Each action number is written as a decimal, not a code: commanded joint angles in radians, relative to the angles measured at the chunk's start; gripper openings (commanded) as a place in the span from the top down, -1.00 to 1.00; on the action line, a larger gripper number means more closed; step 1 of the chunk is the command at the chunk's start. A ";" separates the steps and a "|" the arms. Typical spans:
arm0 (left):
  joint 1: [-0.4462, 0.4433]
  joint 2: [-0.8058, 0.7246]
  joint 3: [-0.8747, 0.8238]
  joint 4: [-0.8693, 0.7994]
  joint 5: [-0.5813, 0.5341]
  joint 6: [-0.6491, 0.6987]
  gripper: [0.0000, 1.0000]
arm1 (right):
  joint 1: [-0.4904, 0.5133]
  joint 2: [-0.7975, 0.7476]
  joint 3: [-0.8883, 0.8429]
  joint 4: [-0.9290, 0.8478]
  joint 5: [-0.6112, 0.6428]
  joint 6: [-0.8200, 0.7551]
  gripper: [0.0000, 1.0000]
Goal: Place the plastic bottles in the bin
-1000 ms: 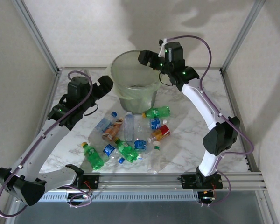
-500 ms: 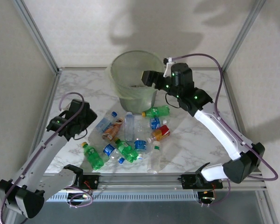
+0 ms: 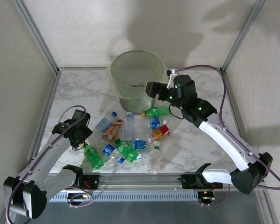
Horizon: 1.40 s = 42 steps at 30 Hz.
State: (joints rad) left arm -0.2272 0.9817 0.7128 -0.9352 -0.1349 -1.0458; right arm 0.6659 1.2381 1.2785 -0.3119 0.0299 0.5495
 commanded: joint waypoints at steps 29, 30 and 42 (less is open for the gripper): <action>0.008 0.112 -0.196 0.214 0.006 -0.063 0.02 | 0.011 -0.007 0.017 -0.039 0.039 0.020 -0.67; 0.009 0.111 -0.192 0.211 0.004 -0.060 0.06 | 0.011 -0.007 0.018 -0.041 0.041 0.020 -0.67; 0.008 0.044 -0.056 0.108 -0.076 -0.023 0.44 | 0.011 -0.021 0.007 -0.022 0.023 0.033 -0.66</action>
State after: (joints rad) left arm -0.2272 1.0603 0.5842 -0.7639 -0.1417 -1.0771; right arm 0.6659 1.2331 1.2716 -0.3489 0.0525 0.5694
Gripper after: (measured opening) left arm 0.329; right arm 0.831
